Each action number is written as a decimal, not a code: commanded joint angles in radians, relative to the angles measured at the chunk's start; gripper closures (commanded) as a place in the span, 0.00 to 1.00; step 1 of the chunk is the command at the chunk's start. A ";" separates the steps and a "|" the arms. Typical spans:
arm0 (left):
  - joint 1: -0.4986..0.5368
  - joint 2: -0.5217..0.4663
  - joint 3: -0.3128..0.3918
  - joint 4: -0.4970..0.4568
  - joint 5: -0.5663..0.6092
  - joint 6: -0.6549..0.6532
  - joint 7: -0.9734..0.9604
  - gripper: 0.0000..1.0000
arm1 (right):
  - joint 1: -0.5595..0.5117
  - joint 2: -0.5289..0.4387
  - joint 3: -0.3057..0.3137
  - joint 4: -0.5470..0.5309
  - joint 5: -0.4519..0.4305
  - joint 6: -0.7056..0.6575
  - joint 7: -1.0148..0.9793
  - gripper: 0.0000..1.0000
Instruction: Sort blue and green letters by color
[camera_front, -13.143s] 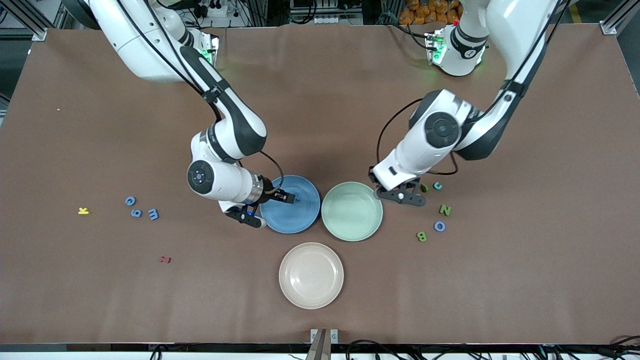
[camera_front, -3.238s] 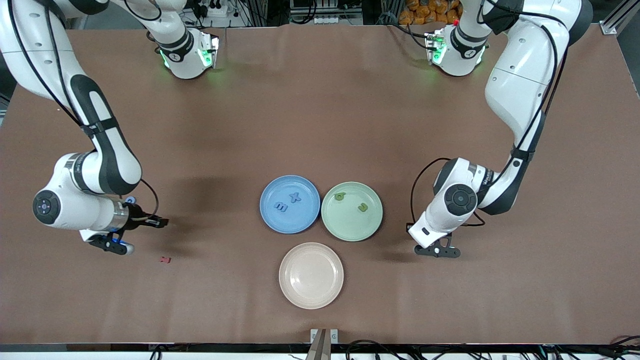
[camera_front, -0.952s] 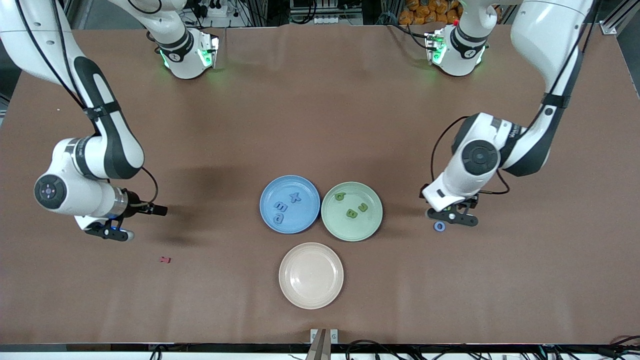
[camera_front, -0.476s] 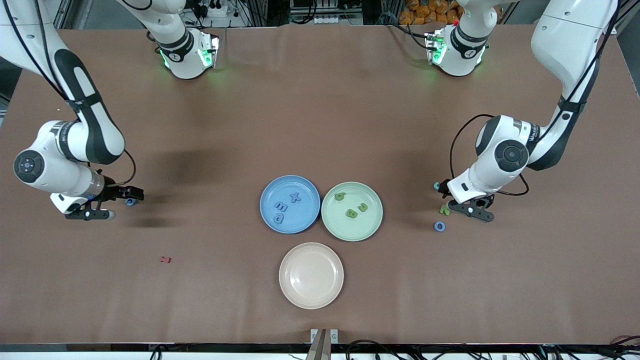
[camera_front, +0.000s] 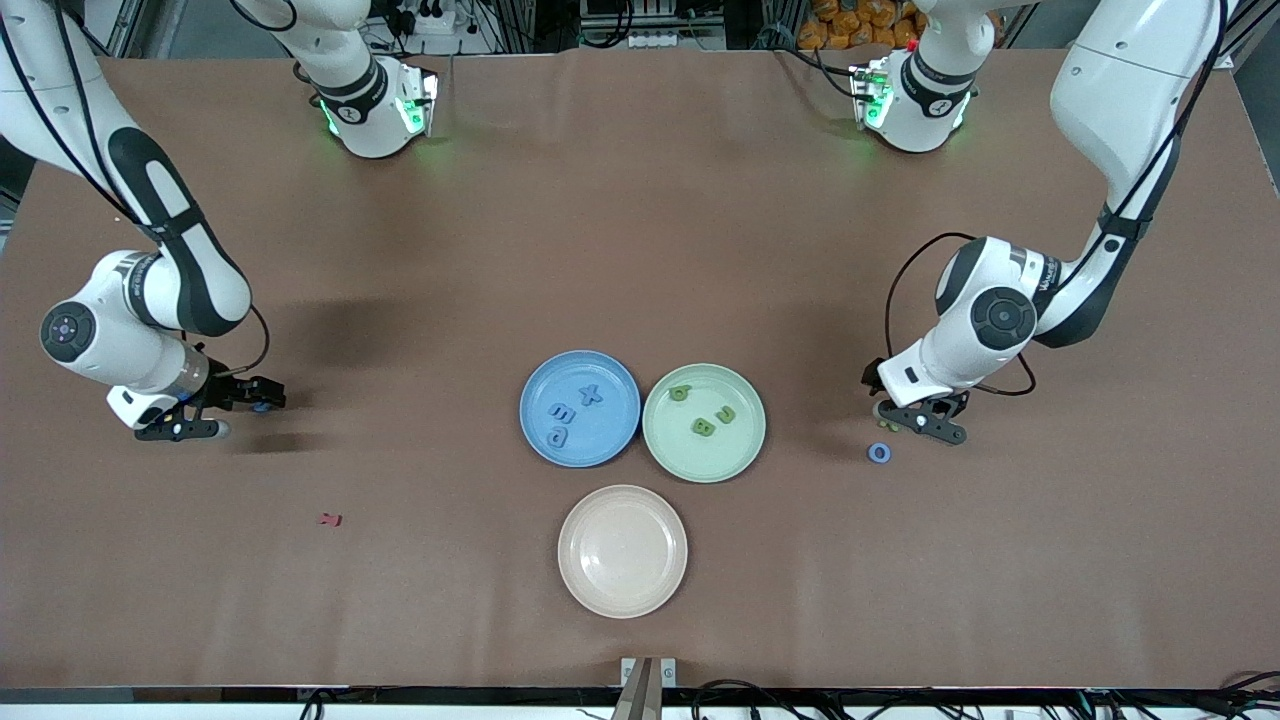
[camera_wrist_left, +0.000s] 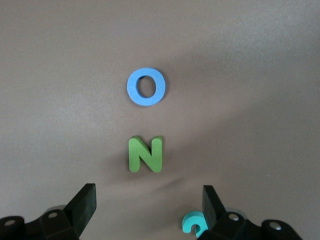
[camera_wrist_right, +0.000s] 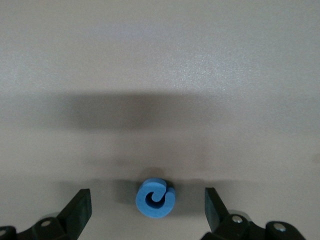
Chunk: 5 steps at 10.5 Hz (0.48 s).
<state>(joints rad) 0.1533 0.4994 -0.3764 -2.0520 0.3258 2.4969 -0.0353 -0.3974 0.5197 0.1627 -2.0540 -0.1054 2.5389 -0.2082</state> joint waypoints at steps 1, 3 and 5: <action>0.000 0.062 -0.002 0.068 0.018 0.007 0.014 0.09 | -0.026 0.023 0.017 0.002 -0.020 0.044 -0.011 0.00; -0.001 0.083 -0.002 0.088 0.018 0.007 0.009 0.14 | -0.028 0.025 0.017 0.002 -0.022 0.046 -0.016 0.00; -0.003 0.094 -0.001 0.098 0.018 0.007 0.008 0.15 | -0.028 0.025 0.017 0.002 -0.027 0.044 -0.017 0.00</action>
<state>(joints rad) 0.1530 0.5702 -0.3766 -1.9816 0.3259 2.4978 -0.0349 -0.4017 0.5388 0.1628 -2.0537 -0.1063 2.5746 -0.2146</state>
